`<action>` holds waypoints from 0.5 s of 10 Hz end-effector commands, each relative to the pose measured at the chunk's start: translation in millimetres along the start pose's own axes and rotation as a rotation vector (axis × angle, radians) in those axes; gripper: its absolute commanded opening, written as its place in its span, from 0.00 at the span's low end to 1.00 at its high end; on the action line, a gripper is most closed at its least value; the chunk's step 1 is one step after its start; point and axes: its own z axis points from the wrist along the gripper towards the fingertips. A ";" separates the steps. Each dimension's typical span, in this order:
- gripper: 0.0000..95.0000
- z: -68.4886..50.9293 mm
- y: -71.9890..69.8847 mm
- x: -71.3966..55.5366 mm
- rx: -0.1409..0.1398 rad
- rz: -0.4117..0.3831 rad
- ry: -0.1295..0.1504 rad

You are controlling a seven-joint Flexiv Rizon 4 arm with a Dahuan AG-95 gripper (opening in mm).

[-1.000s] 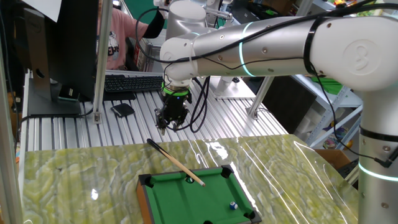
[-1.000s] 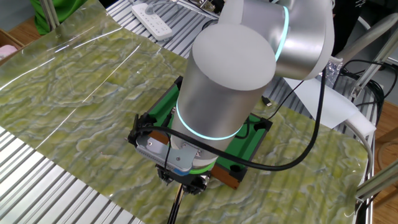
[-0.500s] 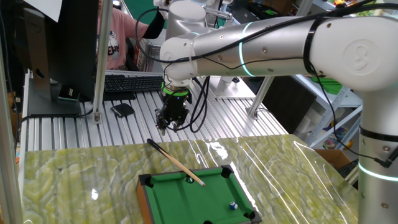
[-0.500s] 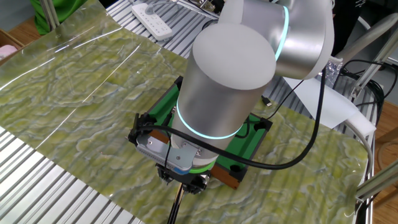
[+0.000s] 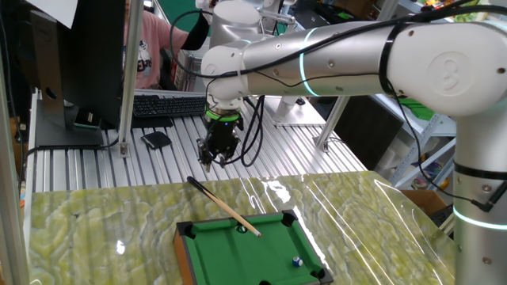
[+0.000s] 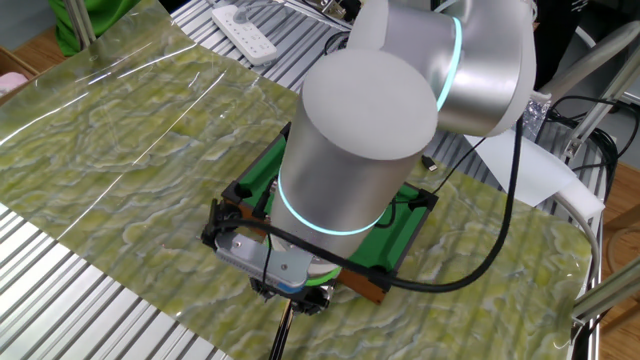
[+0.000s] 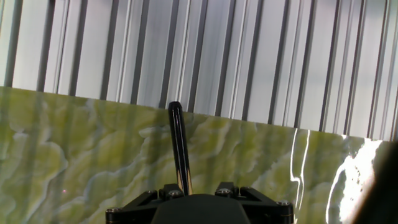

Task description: Hit the pool ball

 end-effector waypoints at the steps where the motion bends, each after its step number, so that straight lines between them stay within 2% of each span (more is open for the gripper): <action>1: 0.40 6.3 -0.6 -6.8 -0.002 -0.012 0.011; 5: 0.40 21.7 7.9 -21.7 0.000 -0.018 0.026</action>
